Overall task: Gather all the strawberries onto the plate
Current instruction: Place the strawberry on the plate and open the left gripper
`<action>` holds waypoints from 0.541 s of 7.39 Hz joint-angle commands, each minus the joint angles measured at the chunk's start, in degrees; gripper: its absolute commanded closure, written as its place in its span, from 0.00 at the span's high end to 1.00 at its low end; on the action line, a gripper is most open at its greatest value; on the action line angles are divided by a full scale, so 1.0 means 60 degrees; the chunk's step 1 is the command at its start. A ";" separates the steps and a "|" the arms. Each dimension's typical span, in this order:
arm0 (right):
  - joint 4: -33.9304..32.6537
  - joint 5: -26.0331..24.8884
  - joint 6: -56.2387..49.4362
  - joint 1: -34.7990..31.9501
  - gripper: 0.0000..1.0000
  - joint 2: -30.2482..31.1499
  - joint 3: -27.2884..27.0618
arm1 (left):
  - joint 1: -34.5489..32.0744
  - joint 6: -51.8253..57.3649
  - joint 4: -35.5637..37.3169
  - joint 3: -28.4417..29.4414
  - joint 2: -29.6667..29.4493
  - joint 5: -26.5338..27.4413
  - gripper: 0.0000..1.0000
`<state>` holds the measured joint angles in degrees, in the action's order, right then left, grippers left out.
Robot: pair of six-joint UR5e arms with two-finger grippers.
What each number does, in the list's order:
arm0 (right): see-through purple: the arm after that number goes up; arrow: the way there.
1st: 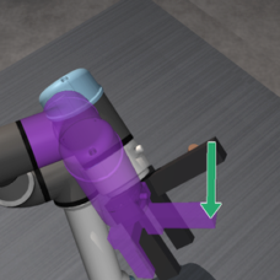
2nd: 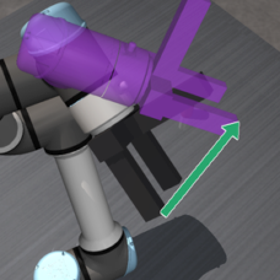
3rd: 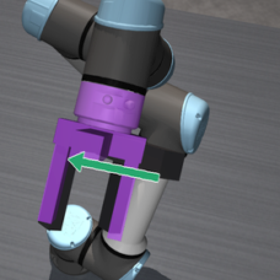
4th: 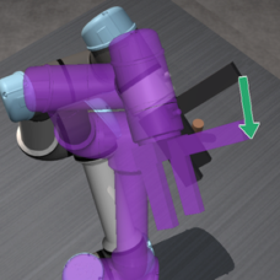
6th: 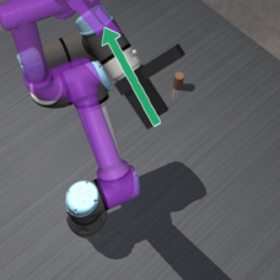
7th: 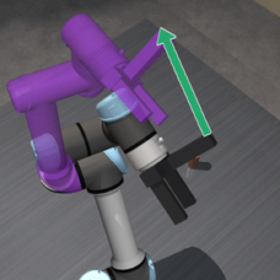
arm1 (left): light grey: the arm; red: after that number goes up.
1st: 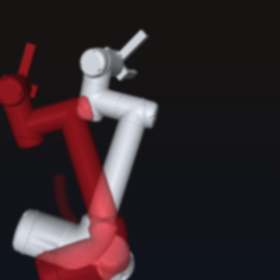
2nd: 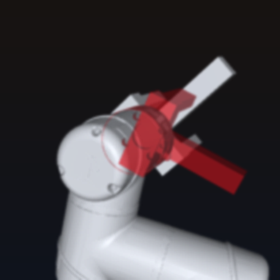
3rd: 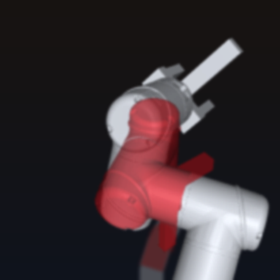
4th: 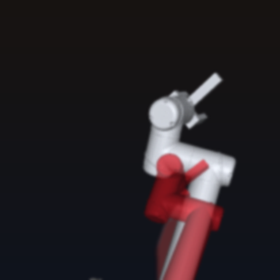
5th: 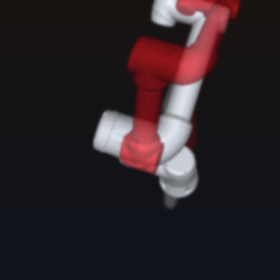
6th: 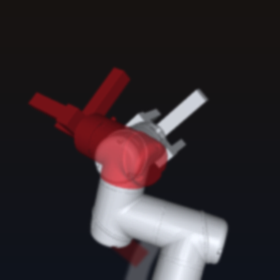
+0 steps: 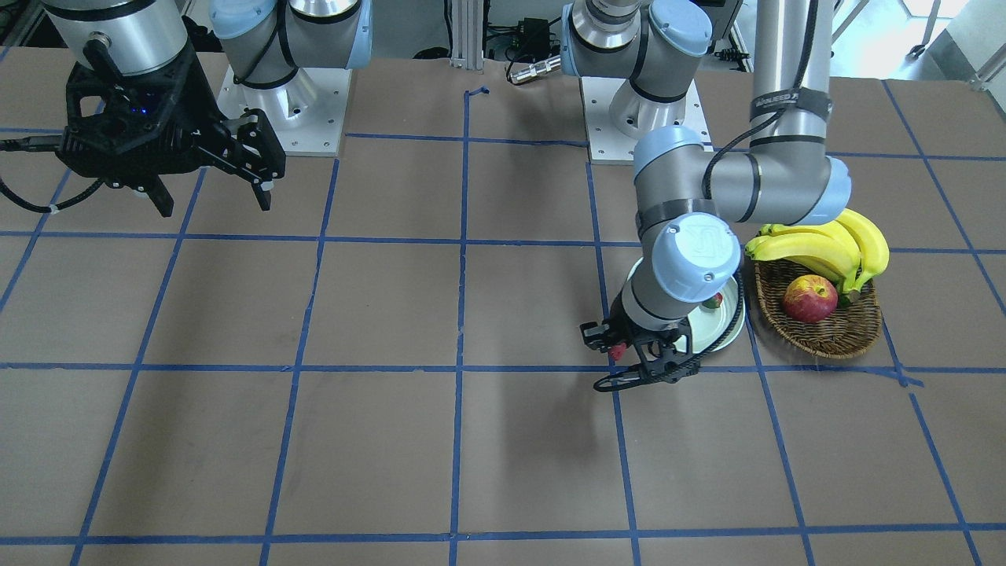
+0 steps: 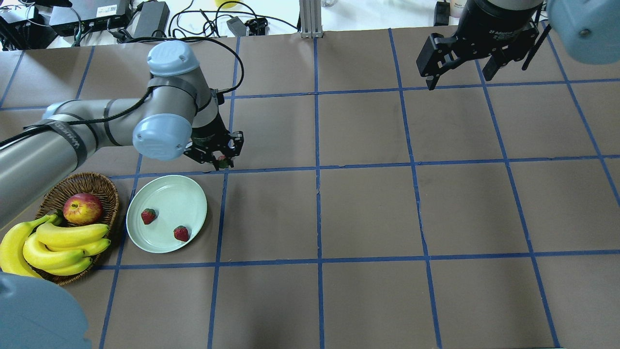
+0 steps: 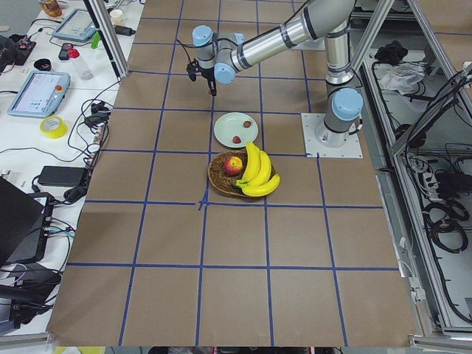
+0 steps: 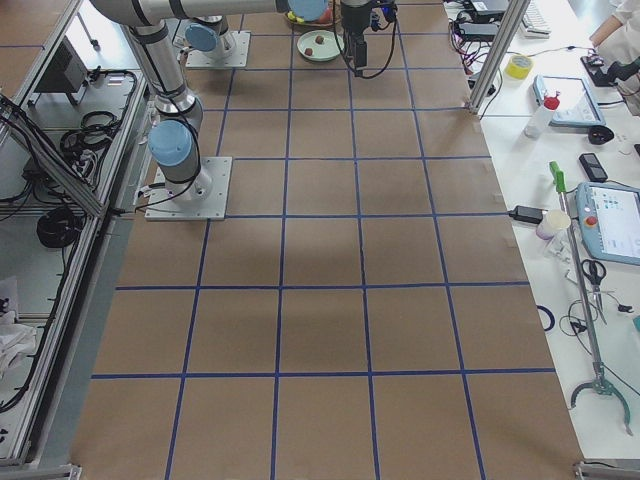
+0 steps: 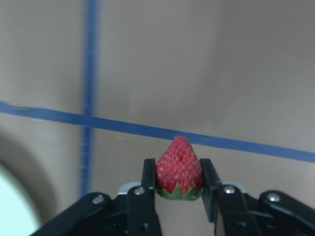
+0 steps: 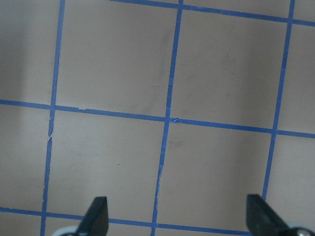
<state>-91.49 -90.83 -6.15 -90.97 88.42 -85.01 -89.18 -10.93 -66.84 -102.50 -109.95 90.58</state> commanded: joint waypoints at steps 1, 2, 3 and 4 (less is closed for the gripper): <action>0.0000 0.0006 0.0000 0.0001 1.00 -0.0001 0.0003 | 0.1104 0.1434 -0.1060 -0.0187 0.0395 0.0676 0.00; 0.0000 0.0006 0.0000 0.0001 1.00 -0.0001 0.0003 | 0.1428 0.1760 -0.1121 -0.0434 0.0425 0.0782 0.03; 0.0000 0.0006 0.0000 0.0001 1.00 -0.0001 -0.0011 | 0.1634 0.1777 -0.1121 -0.0625 0.0527 0.0783 0.09; 0.0000 0.0006 0.0000 0.0001 1.00 -0.0001 -0.0011 | 0.1752 0.1778 -0.1107 -0.0685 0.0571 0.0768 0.68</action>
<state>-91.49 -90.79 -6.15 -90.97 88.42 -85.04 -80.06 -0.82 -73.33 -105.71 -107.00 95.03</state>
